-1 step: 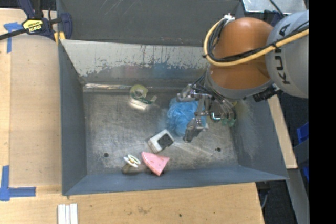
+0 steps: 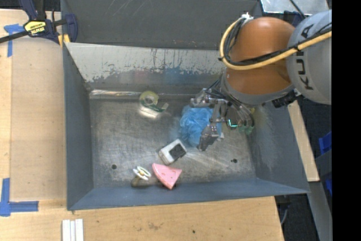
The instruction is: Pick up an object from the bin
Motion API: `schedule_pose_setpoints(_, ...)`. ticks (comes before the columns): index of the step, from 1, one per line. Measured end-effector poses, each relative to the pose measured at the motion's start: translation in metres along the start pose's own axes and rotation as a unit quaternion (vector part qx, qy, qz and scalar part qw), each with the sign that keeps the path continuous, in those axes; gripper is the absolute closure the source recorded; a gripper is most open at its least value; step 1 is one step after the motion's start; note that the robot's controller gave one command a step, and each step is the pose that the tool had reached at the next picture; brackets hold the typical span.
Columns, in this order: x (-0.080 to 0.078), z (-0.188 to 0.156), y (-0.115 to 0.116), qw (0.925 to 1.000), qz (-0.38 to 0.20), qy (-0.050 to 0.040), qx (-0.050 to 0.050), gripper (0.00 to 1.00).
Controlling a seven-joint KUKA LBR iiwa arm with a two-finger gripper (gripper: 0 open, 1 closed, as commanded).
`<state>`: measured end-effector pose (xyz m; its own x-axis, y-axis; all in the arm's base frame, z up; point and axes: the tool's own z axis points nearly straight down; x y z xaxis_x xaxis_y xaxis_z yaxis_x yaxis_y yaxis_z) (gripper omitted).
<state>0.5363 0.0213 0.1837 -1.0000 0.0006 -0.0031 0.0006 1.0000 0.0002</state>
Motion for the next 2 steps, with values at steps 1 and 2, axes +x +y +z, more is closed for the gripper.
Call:
schedule_pose_setpoints(1, -0.0418, 0.1046, -0.0342, 0.9986, -0.052, -0.0048, -0.003, 1.0)
schedule_pose_setpoints(2, -0.0419, 0.1046, -0.0342, 0.9987, -0.052, -0.0048, -0.003, 1.0)
